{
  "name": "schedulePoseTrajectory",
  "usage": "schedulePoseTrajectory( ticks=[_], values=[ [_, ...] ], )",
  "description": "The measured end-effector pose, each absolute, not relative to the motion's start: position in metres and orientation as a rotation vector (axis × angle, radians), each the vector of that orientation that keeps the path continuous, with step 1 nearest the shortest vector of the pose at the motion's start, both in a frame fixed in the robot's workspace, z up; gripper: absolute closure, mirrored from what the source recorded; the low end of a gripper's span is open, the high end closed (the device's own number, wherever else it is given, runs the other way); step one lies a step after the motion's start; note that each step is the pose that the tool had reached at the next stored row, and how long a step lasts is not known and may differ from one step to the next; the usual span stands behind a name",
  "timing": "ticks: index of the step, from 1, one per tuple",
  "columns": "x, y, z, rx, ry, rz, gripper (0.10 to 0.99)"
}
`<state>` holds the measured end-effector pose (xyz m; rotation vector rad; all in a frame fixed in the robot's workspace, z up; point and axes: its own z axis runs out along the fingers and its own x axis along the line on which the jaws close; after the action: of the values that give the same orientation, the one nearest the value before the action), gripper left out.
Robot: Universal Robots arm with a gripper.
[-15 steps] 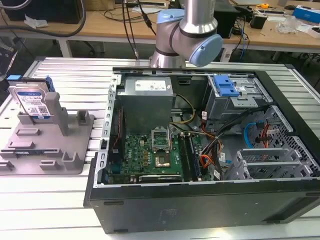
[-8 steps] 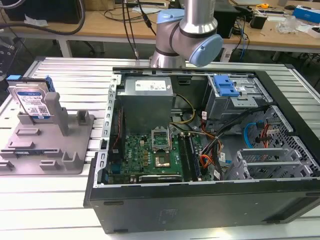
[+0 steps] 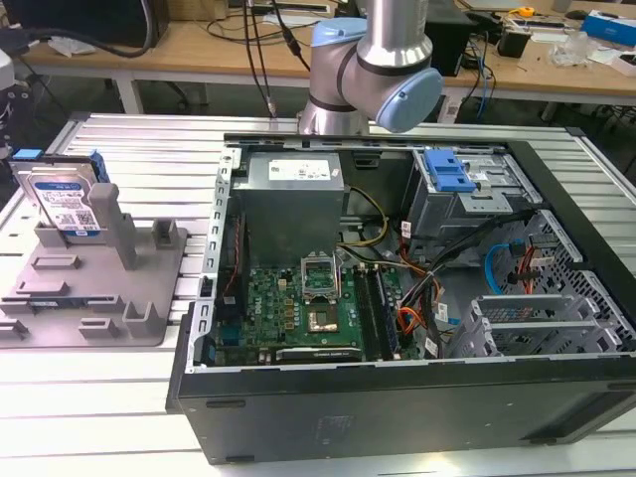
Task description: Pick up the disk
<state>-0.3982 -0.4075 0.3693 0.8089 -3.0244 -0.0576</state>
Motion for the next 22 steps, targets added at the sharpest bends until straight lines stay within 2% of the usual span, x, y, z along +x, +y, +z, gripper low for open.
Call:
schedulePoseTrajectory(
  ticks=[5, 11, 12, 13, 22],
  values=[
    [-0.3982, -0.4075, 0.3692, 1.039, -2.950, -0.056, 0.973],
    [-0.3981, -0.4075, 0.3691, 1.262, -2.859, -0.054, 0.608],
    [-0.3982, -0.4075, 0.3691, 1.286, -2.848, -0.054, 0.608],
    [-0.3982, -0.4075, 0.3689, 1.362, -2.812, -0.053, 0.545],
    [-0.3982, -0.4075, 0.3687, 1.625, -2.674, -0.045, 0.545]
  ],
)
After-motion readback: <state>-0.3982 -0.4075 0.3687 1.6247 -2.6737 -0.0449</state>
